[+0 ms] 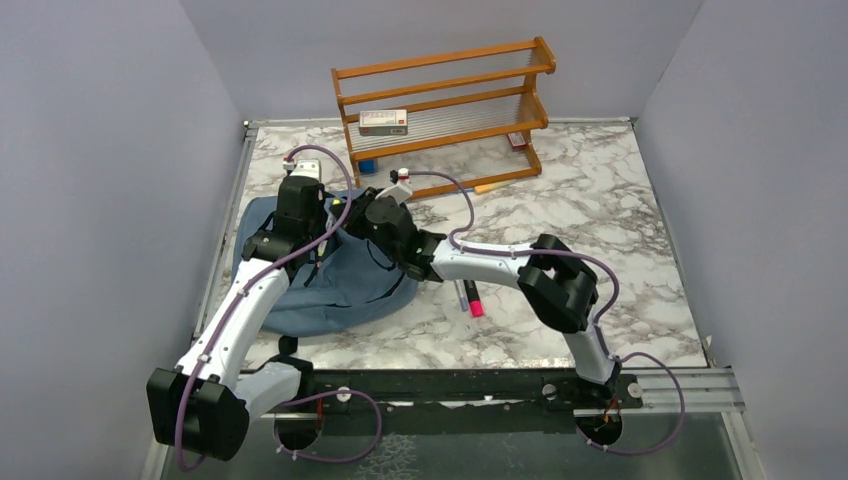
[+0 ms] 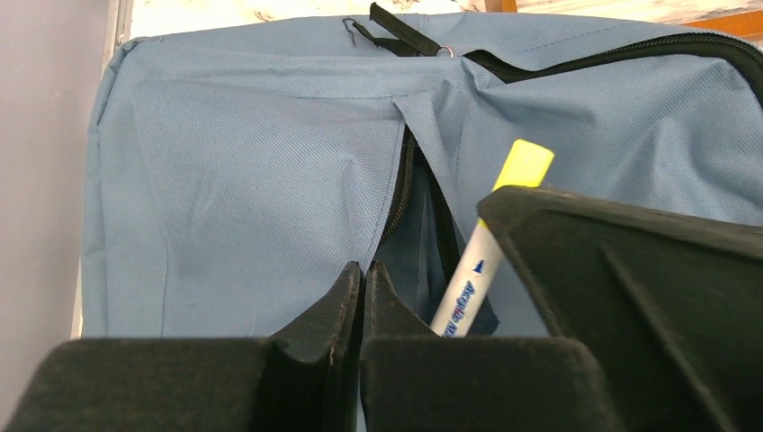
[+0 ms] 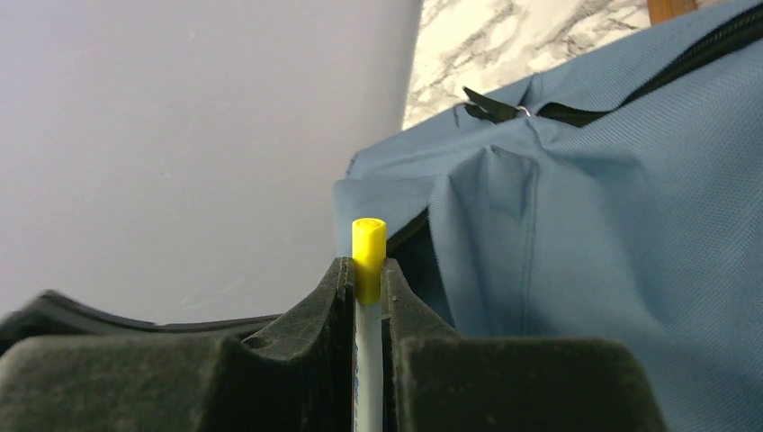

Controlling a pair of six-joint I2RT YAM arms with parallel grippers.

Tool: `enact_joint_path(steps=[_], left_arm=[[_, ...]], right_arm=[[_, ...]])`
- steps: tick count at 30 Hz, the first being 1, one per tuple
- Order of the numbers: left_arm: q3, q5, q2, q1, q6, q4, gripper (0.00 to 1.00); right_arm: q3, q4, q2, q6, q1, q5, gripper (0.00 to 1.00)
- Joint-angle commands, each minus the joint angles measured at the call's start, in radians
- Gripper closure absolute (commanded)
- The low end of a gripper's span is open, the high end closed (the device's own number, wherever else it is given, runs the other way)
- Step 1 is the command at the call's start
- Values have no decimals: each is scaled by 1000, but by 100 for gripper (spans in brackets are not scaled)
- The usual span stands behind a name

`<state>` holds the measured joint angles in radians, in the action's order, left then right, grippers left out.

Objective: Pack the student bag
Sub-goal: Place the stationery in the student bag.

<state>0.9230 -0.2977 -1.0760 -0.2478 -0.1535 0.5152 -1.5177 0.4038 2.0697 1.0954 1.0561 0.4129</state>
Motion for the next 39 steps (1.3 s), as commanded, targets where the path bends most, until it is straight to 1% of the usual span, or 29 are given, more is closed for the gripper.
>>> enact_joint_path(steps=[1,8,12,16,22,23,24,25,27,29,34,39], left_arm=[[32,41,38,4,-1,-15,100],[33,45,32,4,-4,-12,100],[34,43,26,4,-4,-11,100],[31,35,23,4,-4,-12,100],[26,41,22,4,-10,-14,100],[27,43,21,4,-12,-14,100],[27,45,20,4,-12,-14,100],[27,45,19,4,-11,-14,100],[27,45,20,4,-10,-13,100],[25,41,22,4,-9,-11,100],[18,29,25,4,-9,-13,100],[9,33,23,4,-13,-14,100]], right_arm=[[-42,50,57,-55,10,44,99],[-39,95,92,-140,21,-25,99],[23,212,84,-218,31,-134,99],[50,276,89,-274,34,-261,99],[37,224,118,-258,38,-336,99],[31,222,122,-261,38,-348,96],[26,220,127,-267,38,-358,90],[21,217,128,-274,38,-362,83],[20,211,121,-290,37,-355,71],[31,207,102,-316,36,-332,63],[115,227,30,-368,32,-281,56],[222,237,-71,-397,15,-244,55]])
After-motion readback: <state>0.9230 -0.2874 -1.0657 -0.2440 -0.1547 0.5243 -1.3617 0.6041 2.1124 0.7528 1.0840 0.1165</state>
